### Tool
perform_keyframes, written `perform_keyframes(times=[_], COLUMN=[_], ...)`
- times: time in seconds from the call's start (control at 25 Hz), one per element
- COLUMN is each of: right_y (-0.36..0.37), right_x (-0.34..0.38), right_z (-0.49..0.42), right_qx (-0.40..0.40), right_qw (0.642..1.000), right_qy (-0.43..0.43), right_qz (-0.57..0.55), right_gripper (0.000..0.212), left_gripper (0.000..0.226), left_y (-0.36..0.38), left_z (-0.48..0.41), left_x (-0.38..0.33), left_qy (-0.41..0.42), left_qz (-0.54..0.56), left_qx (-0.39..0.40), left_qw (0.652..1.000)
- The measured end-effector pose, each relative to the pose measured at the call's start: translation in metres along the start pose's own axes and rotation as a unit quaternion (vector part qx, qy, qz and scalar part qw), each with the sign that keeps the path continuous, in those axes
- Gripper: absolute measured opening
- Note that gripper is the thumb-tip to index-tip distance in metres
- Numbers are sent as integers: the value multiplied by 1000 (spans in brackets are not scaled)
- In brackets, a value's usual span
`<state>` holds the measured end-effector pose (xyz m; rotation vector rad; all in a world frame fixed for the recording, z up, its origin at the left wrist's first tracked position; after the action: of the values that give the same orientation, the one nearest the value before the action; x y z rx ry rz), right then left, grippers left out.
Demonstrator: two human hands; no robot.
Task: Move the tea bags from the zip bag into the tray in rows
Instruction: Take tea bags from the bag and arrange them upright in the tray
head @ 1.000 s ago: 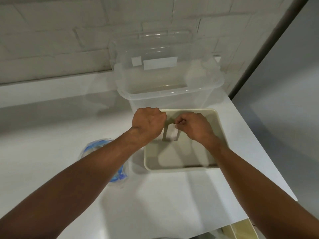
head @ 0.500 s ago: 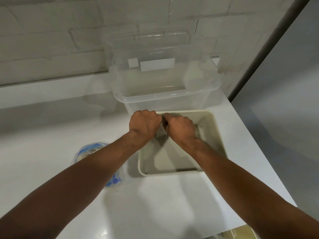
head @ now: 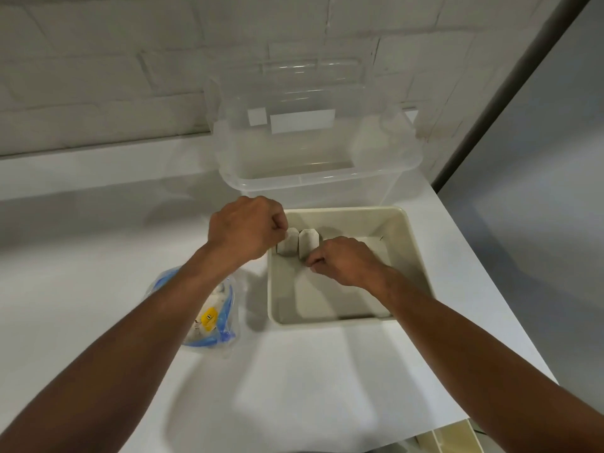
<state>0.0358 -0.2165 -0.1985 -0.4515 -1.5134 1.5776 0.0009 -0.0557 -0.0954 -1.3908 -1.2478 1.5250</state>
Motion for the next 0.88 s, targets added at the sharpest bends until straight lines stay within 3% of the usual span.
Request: perform_keyframes(times=[0.28,0.52,0.64,0.88], right_y=[-6,-34,-51,-71], right_x=[-1,3,14,91], right_z=[-8,5,10,19], right_qx=[-58,-96,-114,-125], right_qw=[998,988,966,946], right_qy=[11,28,55,-21], right_qz=[1,-117,-224,-299], right_gripper=[21,10,6,5], left_gripper=[12,12,12,12], left_y=[-6,-19,-27,-33], left_z=[13,27,33,60], left_x=[33,57,81,118], left_qy=[-26,19,5,5], left_qz=[94,171,196,186], left_qx=[25,65,56,76], left_qw=[995,983,979,980])
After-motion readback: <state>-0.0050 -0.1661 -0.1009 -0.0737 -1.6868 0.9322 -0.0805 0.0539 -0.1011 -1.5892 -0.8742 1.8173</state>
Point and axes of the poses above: each hand's wrist, its own z-axis away from the middle knuckle, its own y-axis out of the palm, x = y × z, the point moved 7 cm from there along -z, towards the middle knuckle, and after that the axes turned 8 degrees about -x, right-handed, at the moved point
